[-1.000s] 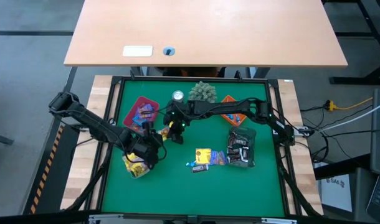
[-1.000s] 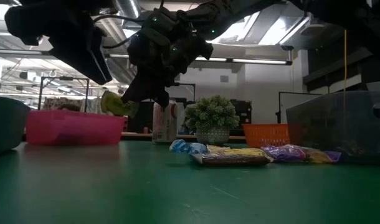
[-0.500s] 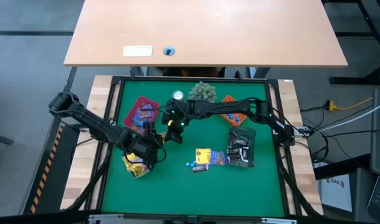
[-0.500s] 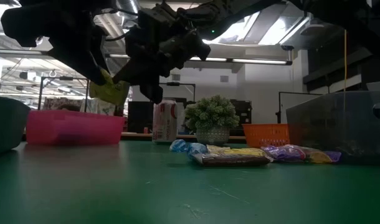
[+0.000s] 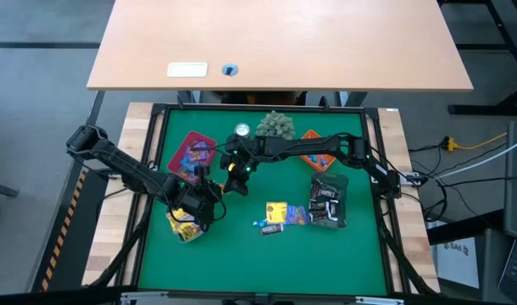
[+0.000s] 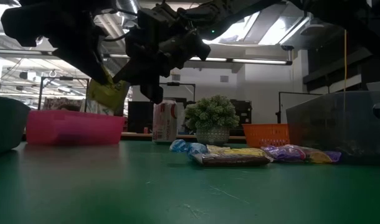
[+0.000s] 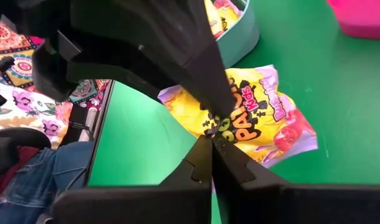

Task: Sort candy
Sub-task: Put the yellow candy into the blue transparent bin

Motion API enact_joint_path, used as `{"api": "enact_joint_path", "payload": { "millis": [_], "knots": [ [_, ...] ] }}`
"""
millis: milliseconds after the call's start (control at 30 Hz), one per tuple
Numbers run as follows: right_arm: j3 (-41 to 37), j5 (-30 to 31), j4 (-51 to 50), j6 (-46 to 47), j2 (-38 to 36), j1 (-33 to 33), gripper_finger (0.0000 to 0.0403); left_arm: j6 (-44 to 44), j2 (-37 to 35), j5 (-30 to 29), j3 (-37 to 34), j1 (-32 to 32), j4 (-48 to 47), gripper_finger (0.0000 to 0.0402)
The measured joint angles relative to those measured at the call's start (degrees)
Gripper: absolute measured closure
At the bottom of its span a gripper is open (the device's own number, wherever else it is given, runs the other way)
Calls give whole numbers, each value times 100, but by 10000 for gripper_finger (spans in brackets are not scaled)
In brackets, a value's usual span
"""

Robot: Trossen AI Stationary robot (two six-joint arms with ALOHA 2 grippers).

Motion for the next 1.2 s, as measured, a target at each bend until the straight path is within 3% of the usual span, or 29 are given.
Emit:
{"api": "enact_joint_path", "payload": {
  "millis": [133, 400, 600, 700, 967, 1200],
  "knots": [
    [0, -4, -6, 52, 0, 0, 400, 0, 2, 117, 0, 2, 1, 394],
    [0, -57, -4, 67, -7, 2, 328, -10, 2, 589, 6, 2, -7, 398],
    [2, -1328, -1, 69, -9, -81, 298, -19, 4, 1412, 588, -38, -114, 399],
    [2, -1437, -18, 65, -9, -83, 297, -79, 4, 1807, 1028, -81, -328, 400],
    [2, -1427, -448, -116, -9, -72, 297, -1347, -2, 3028, 1657, -332, -1518, 400],
    [2, -1163, -1221, -824, -9, 98, 297, -2878, 2, 3345, 1375, -820, -2043, 401]
  ]
}}
